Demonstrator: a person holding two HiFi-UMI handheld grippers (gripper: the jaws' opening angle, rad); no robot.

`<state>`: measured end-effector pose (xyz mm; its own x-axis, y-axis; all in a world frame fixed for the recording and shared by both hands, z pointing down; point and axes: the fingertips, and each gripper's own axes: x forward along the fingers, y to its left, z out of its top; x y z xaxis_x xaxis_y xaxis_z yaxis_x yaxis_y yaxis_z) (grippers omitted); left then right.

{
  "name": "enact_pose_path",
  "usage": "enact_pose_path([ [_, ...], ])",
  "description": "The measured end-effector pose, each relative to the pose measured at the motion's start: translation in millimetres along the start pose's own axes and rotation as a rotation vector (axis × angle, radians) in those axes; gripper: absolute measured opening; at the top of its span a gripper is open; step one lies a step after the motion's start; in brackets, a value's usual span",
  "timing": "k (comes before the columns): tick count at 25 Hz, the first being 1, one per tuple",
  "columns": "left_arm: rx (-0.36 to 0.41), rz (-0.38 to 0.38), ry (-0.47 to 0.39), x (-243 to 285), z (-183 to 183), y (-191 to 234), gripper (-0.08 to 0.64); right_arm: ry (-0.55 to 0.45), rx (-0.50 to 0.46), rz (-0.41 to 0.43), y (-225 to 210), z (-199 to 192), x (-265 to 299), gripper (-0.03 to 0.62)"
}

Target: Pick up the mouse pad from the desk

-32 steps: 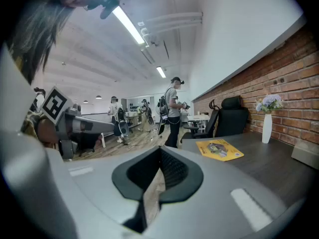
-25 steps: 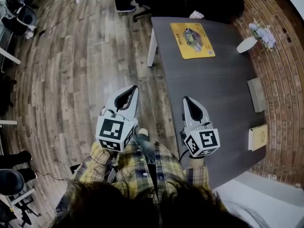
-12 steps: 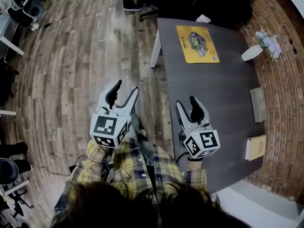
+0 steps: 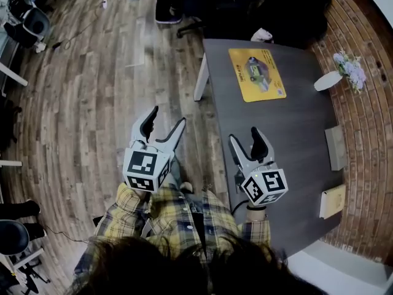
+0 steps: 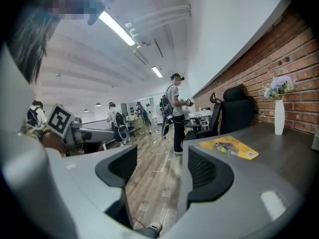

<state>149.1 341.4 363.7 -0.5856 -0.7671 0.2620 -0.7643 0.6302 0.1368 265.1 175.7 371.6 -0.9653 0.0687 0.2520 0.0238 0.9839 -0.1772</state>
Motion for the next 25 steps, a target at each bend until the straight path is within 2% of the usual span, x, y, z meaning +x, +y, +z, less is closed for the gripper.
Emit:
enact_pose_path([
  [7, 0.033, -0.047, 0.019, 60, 27, 53, 0.337, 0.005, 0.025, -0.034, -13, 21, 73, 0.311],
  [12, 0.046, -0.08, 0.039, 92, 37, 84, 0.356, 0.013, 0.048, -0.048, -12, 30, 121, 0.351],
  [25, 0.043, -0.157, 0.038, 137, 49, 131, 0.357, 0.01, 0.102, -0.148, -18, 34, 166, 0.367],
])
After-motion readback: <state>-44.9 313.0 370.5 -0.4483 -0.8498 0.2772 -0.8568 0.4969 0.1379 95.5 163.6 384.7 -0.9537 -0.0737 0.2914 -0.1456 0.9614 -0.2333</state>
